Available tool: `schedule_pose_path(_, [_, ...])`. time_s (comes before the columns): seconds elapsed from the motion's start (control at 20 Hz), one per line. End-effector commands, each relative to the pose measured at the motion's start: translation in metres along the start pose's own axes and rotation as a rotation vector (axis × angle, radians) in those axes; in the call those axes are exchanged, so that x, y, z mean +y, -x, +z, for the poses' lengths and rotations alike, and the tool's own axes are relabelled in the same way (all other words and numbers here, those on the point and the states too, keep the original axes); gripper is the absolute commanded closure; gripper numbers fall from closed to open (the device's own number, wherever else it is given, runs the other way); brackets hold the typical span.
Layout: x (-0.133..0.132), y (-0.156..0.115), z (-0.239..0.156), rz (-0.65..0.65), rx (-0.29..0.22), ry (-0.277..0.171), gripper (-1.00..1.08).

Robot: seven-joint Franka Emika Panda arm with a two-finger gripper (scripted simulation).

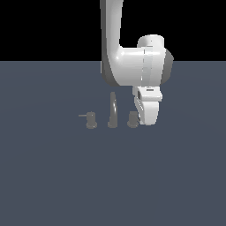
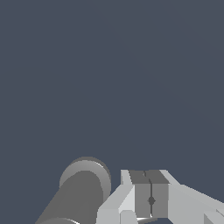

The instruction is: Turn on the faucet by rotating a designated handle.

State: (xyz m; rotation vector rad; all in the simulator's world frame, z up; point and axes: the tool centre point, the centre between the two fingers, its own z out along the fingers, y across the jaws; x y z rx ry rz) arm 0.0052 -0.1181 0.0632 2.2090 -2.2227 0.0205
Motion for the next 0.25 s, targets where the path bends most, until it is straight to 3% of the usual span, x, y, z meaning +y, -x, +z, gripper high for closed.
schedule_pose_path(0.0, [-0.005,0.036,-0.001,-0.034,-0.011,0.001,1.08])
schedule_pose_path(0.2, [-0.008,0.057,-0.001,-0.045,-0.015,0.003,1.08])
